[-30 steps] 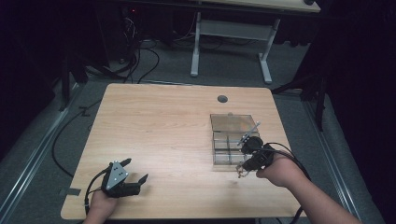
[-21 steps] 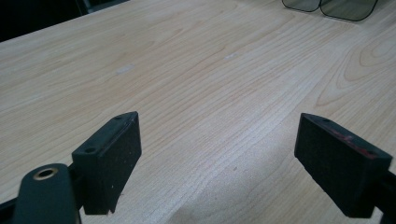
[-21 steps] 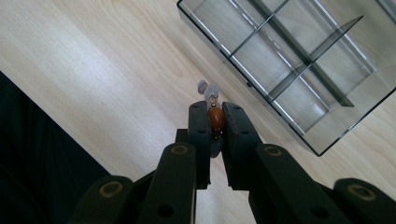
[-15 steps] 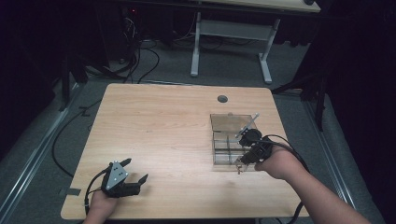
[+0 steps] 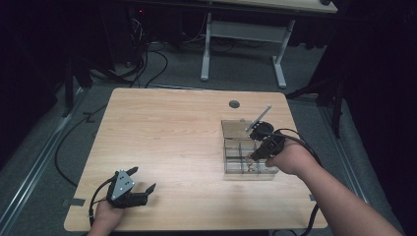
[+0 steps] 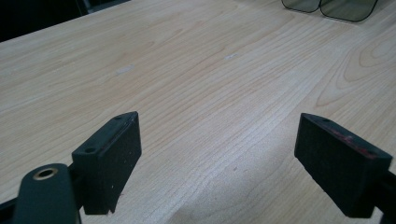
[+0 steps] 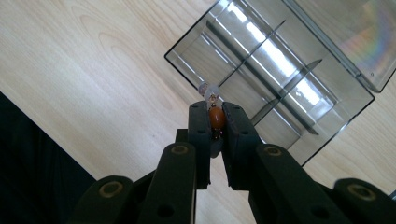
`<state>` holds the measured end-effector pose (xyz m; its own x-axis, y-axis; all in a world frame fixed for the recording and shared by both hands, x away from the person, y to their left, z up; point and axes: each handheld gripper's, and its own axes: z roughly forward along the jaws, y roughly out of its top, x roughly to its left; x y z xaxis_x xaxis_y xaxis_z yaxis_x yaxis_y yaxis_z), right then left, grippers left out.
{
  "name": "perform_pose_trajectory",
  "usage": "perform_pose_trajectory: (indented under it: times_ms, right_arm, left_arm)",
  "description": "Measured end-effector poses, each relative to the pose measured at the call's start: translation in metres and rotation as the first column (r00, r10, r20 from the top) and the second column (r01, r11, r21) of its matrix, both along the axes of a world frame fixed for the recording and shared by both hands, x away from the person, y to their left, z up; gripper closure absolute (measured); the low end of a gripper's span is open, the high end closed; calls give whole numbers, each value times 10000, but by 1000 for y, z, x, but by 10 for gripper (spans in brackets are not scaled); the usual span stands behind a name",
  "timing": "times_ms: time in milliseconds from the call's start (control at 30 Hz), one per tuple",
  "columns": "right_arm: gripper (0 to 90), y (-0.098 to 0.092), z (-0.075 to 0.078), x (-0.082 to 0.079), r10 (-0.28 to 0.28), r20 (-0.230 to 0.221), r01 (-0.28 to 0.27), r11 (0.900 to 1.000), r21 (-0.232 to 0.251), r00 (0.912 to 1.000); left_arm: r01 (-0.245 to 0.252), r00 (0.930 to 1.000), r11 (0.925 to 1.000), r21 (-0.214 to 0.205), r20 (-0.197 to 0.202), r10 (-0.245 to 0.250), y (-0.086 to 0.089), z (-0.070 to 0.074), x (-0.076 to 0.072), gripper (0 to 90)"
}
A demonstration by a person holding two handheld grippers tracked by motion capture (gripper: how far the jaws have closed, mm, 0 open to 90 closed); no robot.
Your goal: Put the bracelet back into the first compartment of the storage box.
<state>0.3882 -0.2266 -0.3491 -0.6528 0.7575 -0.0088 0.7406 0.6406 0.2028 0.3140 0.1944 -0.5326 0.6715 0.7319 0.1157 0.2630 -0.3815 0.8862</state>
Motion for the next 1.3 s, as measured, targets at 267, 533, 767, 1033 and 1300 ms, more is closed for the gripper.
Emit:
perform_pose_trajectory:
  times_ms: [267,533,767,1033,1300]
  right_arm:
    - [825,8,-3,20,105,-109,-104,9998,156,9999]
    - [825,13,-8,34,-116,-252,121,9998,180,9996]
    - [825,15,-18,53,-65,-120,68,9997,221,9999]
    - [825,19,-26,67,-157,-148,160,9997,175,9998]
    - [825,25,-35,82,-147,-117,148,9998,129,9998]
  left_arm:
    - [3,10000,10000,-15,-9,-3,0,0,0,154]
    - [5,10000,10000,-17,-4,-5,0,0,0,154]
    - [7,10000,10000,-34,-16,-8,0,0,0,154]
    - [7,10000,10000,-43,-24,-7,0,0,0,154]
    - [22,10000,10000,-31,-24,-22,0,0,0,154]
